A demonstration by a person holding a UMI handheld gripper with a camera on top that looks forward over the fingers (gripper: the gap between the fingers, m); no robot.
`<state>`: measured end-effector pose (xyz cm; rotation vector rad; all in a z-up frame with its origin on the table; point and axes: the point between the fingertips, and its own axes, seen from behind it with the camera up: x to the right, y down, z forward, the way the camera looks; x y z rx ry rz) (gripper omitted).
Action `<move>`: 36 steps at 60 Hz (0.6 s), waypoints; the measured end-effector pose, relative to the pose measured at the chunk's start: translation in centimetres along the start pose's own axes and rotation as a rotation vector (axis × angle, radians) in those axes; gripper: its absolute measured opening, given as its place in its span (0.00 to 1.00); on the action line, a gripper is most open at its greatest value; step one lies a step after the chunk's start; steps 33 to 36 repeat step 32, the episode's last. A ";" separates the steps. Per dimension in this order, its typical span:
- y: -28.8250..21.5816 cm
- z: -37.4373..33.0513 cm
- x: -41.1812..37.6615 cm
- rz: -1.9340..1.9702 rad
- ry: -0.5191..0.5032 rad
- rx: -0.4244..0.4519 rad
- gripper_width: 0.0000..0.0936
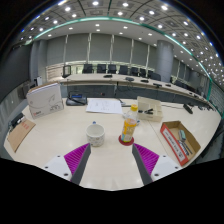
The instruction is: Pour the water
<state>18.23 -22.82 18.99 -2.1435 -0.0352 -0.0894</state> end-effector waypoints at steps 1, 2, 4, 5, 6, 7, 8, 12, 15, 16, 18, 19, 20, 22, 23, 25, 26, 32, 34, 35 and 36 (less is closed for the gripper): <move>0.2 -0.9 -0.3 0.002 0.000 -0.006 0.91; 0.5 -1.8 -0.6 0.004 -0.001 -0.011 0.92; 0.8 -3.5 -1.1 0.007 -0.004 -0.017 0.92; 1.0 -4.3 -1.4 0.008 -0.006 -0.017 0.92; 0.9 -4.8 -1.6 0.007 -0.008 -0.018 0.92; 1.1 -5.6 -1.8 0.003 -0.012 -0.016 0.92; 1.2 -6.6 -2.1 -0.001 -0.013 -0.012 0.92; 1.7 -9.2 -2.3 -0.024 0.000 -0.009 0.92; 1.9 -10.7 -2.7 -0.031 -0.004 -0.007 0.91; 2.0 -11.2 -2.7 -0.029 -0.007 -0.006 0.92; 2.1 -12.1 -2.8 -0.028 -0.008 -0.002 0.91; 2.2 -12.5 -2.8 -0.029 -0.007 0.000 0.92; 2.3 -12.9 -2.8 -0.029 -0.006 -0.001 0.92; 2.4 -13.4 -3.0 -0.026 -0.007 0.004 0.92; 2.3 -13.8 -3.0 -0.025 -0.007 0.013 0.92; 2.2 -14.2 -3.2 -0.034 -0.002 0.027 0.92; 2.3 -14.5 -3.3 -0.041 -0.001 0.027 0.91; 2.6 -15.5 -4.3 -0.062 -0.018 0.012 0.92; 2.6 -15.5 -4.3 -0.062 -0.018 0.012 0.92; 2.6 -15.5 -4.3 -0.062 -0.018 0.012 0.92; 2.6 -15.5 -4.3 -0.062 -0.018 0.012 0.92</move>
